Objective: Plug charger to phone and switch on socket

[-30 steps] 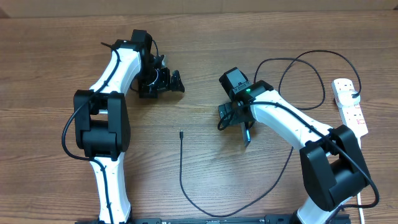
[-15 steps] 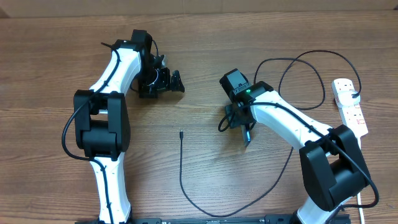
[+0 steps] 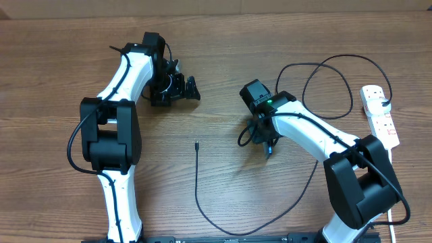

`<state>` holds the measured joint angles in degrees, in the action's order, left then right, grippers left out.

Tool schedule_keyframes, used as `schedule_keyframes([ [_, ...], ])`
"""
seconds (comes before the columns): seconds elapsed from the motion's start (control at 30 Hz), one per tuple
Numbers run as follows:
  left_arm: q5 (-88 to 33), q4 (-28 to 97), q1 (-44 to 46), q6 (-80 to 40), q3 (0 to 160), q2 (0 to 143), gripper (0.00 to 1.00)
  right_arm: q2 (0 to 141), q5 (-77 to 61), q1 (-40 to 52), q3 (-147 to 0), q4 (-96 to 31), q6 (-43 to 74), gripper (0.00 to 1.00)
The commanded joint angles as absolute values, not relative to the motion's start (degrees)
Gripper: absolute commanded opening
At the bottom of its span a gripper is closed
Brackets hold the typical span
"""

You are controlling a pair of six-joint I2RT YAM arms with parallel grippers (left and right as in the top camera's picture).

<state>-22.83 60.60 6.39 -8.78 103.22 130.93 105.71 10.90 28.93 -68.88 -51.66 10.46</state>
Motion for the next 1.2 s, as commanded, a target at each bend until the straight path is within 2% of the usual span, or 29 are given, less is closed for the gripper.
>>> schedule_keyframes([
  [0.0, -21.8, 60.6, 6.8, -7.7, 103.4, 130.2, 1.00, 105.9, 11.1, 29.1, -68.6, -51.3, 10.4, 0.42],
  [0.07, -21.8, 60.6, 6.8, -7.7, 103.4, 130.2, 1.00, 105.9, 11.1, 29.1, -68.6, -51.4, 10.4, 0.38],
  [0.43, -21.8, 60.6, 6.8, -7.7, 103.4, 130.2, 1.00, 105.9, 11.1, 29.1, -68.6, -51.5, 10.4, 0.33],
  [0.67, -21.8, 60.6, 6.8, -7.7, 103.4, 130.2, 1.00, 105.9, 11.1, 29.1, -68.6, -51.5, 10.4, 0.21],
  [0.8, -21.8, 60.6, 6.8, -7.7, 103.4, 130.2, 1.00, 105.9, 11.1, 29.1, -68.6, -51.3, 10.4, 0.04],
  [1.17, -21.8, 60.6, 6.8, -7.7, 103.4, 130.2, 1.00, 104.8, 6.0, 28.8, -78.8, -57.7, 12.1, 0.04],
])
